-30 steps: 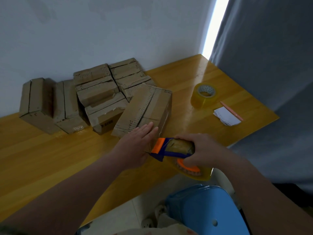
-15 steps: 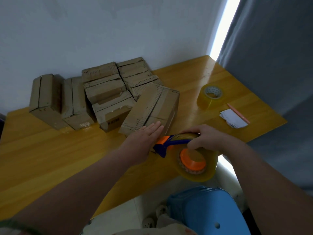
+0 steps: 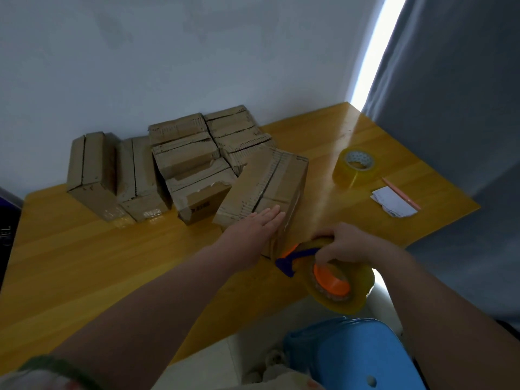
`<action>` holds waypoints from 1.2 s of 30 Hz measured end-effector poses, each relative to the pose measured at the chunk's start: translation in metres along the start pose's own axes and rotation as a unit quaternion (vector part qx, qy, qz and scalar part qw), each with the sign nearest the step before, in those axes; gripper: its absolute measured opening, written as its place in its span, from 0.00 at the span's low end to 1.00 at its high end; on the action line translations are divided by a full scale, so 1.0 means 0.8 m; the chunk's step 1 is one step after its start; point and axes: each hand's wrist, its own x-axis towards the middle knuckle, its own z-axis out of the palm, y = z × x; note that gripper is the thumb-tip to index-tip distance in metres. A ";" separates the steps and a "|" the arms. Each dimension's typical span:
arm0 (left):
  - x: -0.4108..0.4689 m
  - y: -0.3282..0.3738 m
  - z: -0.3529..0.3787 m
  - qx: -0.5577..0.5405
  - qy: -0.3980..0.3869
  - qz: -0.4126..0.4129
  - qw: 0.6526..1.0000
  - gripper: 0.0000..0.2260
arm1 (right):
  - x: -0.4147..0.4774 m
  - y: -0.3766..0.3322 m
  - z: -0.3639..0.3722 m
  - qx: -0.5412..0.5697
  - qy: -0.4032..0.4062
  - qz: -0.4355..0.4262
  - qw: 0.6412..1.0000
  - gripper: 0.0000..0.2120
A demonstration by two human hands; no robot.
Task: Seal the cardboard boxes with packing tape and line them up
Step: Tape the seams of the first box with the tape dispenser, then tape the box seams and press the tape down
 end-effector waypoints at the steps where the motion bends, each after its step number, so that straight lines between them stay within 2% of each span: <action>1: 0.001 -0.002 0.000 -0.008 -0.001 0.003 1.000 0.39 | 0.000 0.003 -0.001 0.008 0.037 -0.003 0.999 0.22; 4: -0.003 -0.007 -0.001 -0.035 0.014 0.006 0.999 0.37 | 0.003 0.012 -0.003 0.019 0.181 -0.005 0.983 0.34; 5: -0.005 -0.010 0.000 -0.042 0.026 0.002 0.999 0.36 | 0.007 0.015 -0.002 0.022 0.216 -0.007 0.976 0.35; 8: -0.013 -0.020 0.004 -0.048 0.053 -0.027 0.997 0.34 | 0.026 0.024 0.005 -0.017 0.268 0.000 0.963 0.31; 12: -0.021 -0.037 0.013 -0.007 0.060 -0.046 0.997 0.31 | 0.047 0.034 0.025 -0.052 0.319 0.029 0.946 0.32; 19: -0.022 -0.043 0.014 -0.015 0.080 -0.049 0.995 0.26 | 0.068 0.050 0.054 -0.061 0.325 0.021 0.943 0.35; 25: -0.020 -0.048 0.021 -0.015 0.089 -0.051 0.995 0.26 | 0.080 0.057 0.064 -0.090 0.311 0.029 0.946 0.33; 30: -0.016 -0.047 0.016 0.005 0.080 -0.053 0.995 0.30 | 0.080 0.069 0.057 -0.155 0.314 0.073 0.934 0.29; 36: -0.011 -0.044 0.002 0.021 0.031 -0.054 0.998 0.35 | 0.085 0.062 0.046 -0.108 0.313 0.123 0.936 0.23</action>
